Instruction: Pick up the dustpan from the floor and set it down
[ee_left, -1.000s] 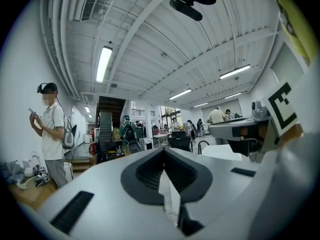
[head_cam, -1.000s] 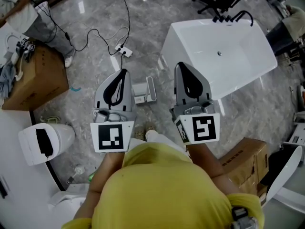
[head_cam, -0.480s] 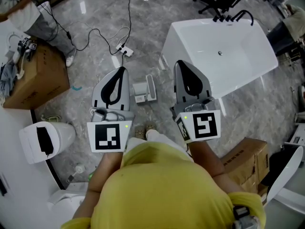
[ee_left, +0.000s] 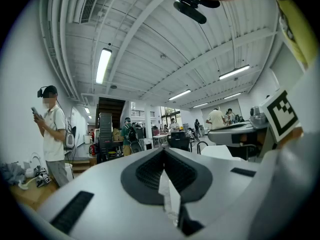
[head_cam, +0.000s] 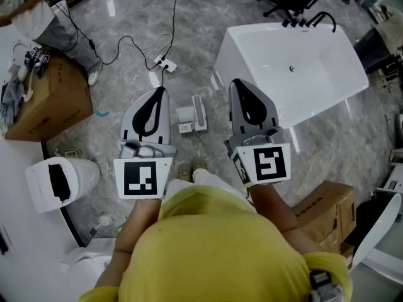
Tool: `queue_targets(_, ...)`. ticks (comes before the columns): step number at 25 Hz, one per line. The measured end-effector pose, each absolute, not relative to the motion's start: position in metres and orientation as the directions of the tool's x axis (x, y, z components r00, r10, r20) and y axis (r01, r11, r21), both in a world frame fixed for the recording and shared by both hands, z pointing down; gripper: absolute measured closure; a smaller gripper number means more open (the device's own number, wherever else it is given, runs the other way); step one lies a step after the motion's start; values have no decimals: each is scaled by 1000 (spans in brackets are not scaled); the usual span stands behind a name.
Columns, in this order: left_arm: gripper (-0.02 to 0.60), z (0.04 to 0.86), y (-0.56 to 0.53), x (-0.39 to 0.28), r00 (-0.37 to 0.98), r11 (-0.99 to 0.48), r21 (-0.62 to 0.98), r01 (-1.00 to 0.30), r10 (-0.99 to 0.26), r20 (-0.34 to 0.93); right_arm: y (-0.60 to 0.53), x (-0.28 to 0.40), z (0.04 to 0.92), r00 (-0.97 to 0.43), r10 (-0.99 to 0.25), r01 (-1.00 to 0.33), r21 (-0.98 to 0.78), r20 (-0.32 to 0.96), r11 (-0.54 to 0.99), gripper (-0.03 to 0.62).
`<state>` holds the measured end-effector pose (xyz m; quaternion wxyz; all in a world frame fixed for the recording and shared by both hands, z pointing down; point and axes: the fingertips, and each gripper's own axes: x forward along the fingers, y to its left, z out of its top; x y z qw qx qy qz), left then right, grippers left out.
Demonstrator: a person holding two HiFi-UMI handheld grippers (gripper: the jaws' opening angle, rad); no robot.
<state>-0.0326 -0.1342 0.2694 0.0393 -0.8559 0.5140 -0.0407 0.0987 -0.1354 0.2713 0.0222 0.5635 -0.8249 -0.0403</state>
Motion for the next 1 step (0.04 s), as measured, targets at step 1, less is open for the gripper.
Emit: queue_targets(1,580,269,-134,-32,470,-470,-109,-876,-882,29,-135,99,272,-365,-931,-927,94,-9,362,583)
